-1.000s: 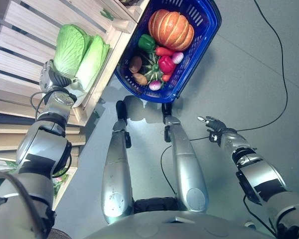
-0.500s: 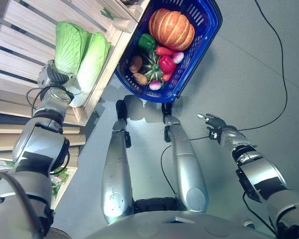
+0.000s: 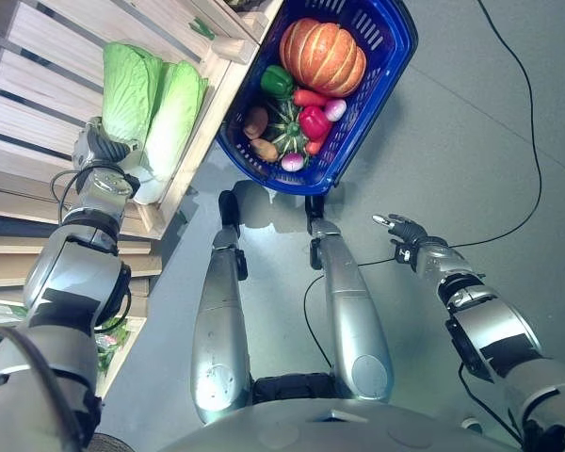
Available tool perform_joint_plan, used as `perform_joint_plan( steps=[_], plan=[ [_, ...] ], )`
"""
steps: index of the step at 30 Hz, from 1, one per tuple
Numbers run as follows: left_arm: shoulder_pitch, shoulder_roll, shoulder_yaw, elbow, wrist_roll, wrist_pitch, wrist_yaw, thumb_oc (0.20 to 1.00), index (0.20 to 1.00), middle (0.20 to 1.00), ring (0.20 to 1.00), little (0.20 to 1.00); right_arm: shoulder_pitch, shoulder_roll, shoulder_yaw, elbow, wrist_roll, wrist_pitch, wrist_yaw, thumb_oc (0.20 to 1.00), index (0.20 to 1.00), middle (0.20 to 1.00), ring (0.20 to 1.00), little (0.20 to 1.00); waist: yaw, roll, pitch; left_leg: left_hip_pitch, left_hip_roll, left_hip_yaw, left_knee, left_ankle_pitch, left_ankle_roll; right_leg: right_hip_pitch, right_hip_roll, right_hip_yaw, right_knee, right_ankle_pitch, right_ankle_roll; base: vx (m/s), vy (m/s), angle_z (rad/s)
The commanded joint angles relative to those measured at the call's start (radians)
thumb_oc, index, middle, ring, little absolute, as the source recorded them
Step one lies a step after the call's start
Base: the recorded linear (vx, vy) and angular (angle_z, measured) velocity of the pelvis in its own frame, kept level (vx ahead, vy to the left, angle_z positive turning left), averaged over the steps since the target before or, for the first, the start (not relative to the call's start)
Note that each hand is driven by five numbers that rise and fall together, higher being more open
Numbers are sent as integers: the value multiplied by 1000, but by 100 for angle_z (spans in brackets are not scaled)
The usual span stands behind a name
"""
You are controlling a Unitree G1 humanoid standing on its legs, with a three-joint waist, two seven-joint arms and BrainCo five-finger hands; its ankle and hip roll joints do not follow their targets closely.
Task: Pick up fruits and vegetables into the basket
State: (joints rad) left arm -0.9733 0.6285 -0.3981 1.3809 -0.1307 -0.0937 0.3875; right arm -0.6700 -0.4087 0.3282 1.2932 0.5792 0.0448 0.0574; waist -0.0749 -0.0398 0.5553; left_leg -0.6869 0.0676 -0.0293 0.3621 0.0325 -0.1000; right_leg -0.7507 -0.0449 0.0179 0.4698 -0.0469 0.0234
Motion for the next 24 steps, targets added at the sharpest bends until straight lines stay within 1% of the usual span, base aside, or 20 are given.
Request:
perform_joint_plan(
  steps=[1,2,6,7,8,9,10,15,18,20,24],
  plan=[
    [103,-55,92,34,-119,-84,-4,200,200,200,200,200,76,-4,3,18,35,-19,-3,1000,1000,1000,1000,1000,11,-17,-35,-23,-73,11,17,-39,38,39,16,-51,-71,13,19,0,0,0],
    [102,-53,95,32,-127,-90,-2,200,200,200,200,200,74,-4,2,18,36,-20,-3,1000,1000,1000,1000,1000,11,-16,-35,-25,-74,11,13,-33,38,37,16,-51,-74,18,19,0,0,0],
    [155,-41,150,-44,-183,-187,16,200,200,200,200,200,96,-17,-17,4,41,-28,-3,1000,1000,1000,1000,1000,21,-3,-35,-11,-78,4,9,-37,38,51,14,-54,-74,9,16,0,0,0],
    [161,-39,157,-62,-186,-203,22,200,200,200,200,200,95,-20,-22,1,41,-28,-3,1000,1000,1000,1000,1000,22,-1,-35,-12,-79,3,4,-31,37,52,14,-55,-79,13,16,0,0,0],
    [171,-38,165,-83,-189,-223,31,200,200,200,200,200,102,-22,-26,-3,42,-30,-3,1000,1000,1000,1000,1000,24,1,-35,-7,-79,3,7,-38,38,55,14,-56,-75,6,15,0,0,0],
    [173,-37,169,-97,-187,-229,37,200,200,200,200,200,102,-22,-29,-5,43,-31,-3,1000,1000,1000,1000,1000,24,3,-35,-10,-80,2,2,-31,38,53,13,-57,-80,12,15,0,0,0],
    [191,-37,179,-136,-180,-253,54,200,200,200,200,200,112,-22,-34,-10,43,-35,-4,1000,1000,1000,1000,1000,29,5,-35,-2,-80,1,2,-38,39,62,13,-58,-78,4,14,0,0,0],
    [208,-30,193,-249,-152,-287,116,200,200,200,200,200,123,-24,-52,-22,55,-45,-10,1000,1000,1000,1000,1000,41,12,-35,2,-83,-4,-14,-29,42,70,11,-63,-91,7,11,-8,-24,3],
    [211,-27,195,-275,-144,-294,127,200,200,200,200,200,127,-25,-57,-23,63,-54,-12,1000,1000,1000,1000,1000,43,14,-35,5,-83,-6,-18,-28,43,73,11,-65,-92,6,11,-3,-15,7],
    [214,-22,189,-341,-99,-304,151,200,200,200,200,200,129,-27,-68,-36,87,-79,-14,1000,1000,1000,1000,1000,48,15,-35,8,-82,-7,-22,-28,44,76,10,-67,-92,6,12,-4,-39,6],
    [210,-8,161,-447,-15,-293,189,200,200,200,200,200,130,-29,-88,-77,129,-127,-27,1000,1000,1000,1000,1000,54,15,-35,15,-81,-6,-28,-27,45,85,11,-69,-97,10,14,-1,-36,5]
  ],
)
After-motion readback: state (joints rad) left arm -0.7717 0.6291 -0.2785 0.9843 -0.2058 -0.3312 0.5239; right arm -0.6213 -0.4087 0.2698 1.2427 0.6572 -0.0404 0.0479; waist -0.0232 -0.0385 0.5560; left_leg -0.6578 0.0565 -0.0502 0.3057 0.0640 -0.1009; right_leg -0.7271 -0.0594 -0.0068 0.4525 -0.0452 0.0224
